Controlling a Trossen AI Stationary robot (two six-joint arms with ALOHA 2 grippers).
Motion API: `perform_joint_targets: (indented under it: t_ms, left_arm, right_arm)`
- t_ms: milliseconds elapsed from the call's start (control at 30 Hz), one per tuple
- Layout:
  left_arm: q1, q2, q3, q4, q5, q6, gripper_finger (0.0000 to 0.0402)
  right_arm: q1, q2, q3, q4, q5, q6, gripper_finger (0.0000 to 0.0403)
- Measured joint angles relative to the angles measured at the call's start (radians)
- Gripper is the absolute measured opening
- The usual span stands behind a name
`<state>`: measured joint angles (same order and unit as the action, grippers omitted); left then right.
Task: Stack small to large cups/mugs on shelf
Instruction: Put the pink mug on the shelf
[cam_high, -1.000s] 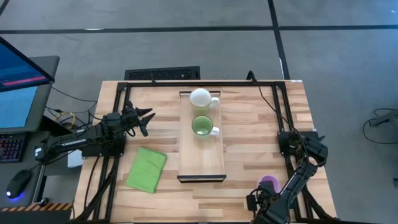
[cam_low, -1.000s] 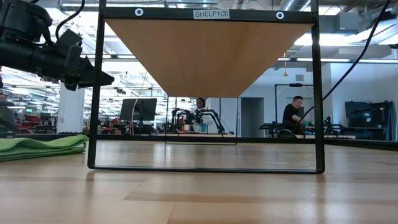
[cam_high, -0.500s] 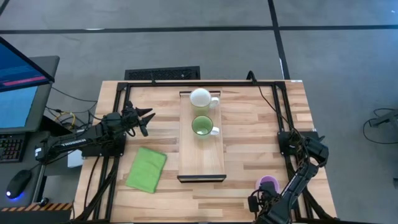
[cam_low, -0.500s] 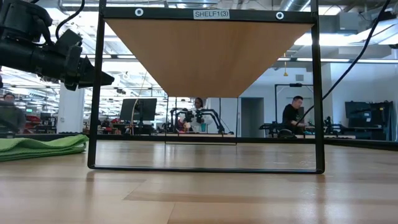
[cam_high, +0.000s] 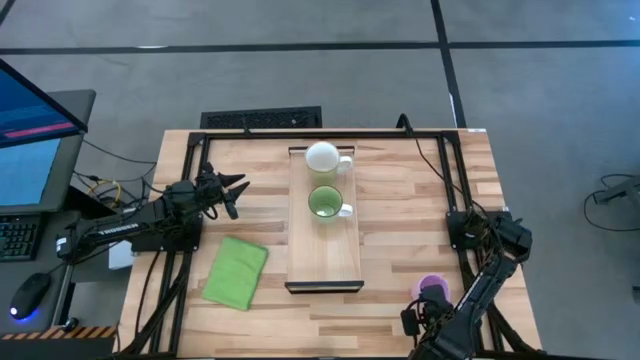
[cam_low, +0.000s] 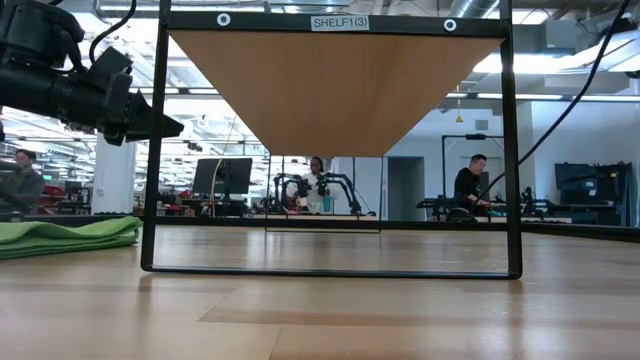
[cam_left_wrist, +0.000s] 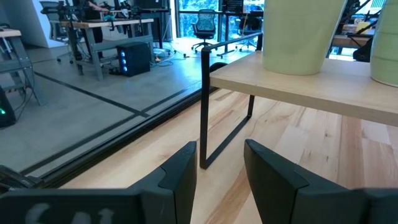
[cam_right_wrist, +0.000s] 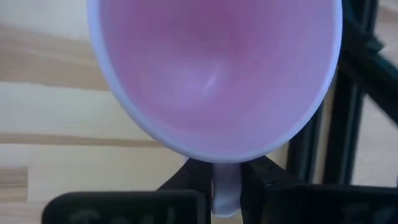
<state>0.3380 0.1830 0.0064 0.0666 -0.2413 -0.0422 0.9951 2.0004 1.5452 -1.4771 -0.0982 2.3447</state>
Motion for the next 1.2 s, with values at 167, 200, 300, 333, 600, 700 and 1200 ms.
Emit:
perform_joint_targets:
  t_ms: [167,200,300,333,600,700,1200]
  left_arm:
    - [0.000,0.000,0.000,0.000,0.000,0.000,0.0126]
    - [0.000,0.000,0.000,0.000,0.000,0.000,0.0126]
    - [0.000,0.000,0.000,0.000,0.000,0.000,0.0126]
    - [0.000,0.000,0.000,0.000,0.000,0.000,0.0126]
    - [0.000,0.000,0.000,0.000,0.000,0.000,0.0126]
    - [0.000,0.000,0.000,0.000,-0.001,0.003,0.0126]
    - [0.000,0.000,0.000,0.000,-0.001,0.031,0.0126]
  right_arm:
    - [0.000,-0.051,0.000,-0.058,0.020,0.000,0.0058]
    - [0.000,-0.062,0.000,-0.071,0.029,-0.001,0.0058]
    - [-0.001,-0.098,0.000,-0.097,0.055,-0.018,0.0058]
    - [-0.002,-0.112,0.000,-0.094,0.059,-0.028,0.0058]
    - [-0.028,-0.192,0.000,-0.094,0.223,-0.107,0.0058]
    - [-0.052,-0.203,0.000,-0.093,0.288,-0.183,0.0058]
    - [-0.195,-0.216,0.021,-0.094,0.424,-0.531,0.0058]
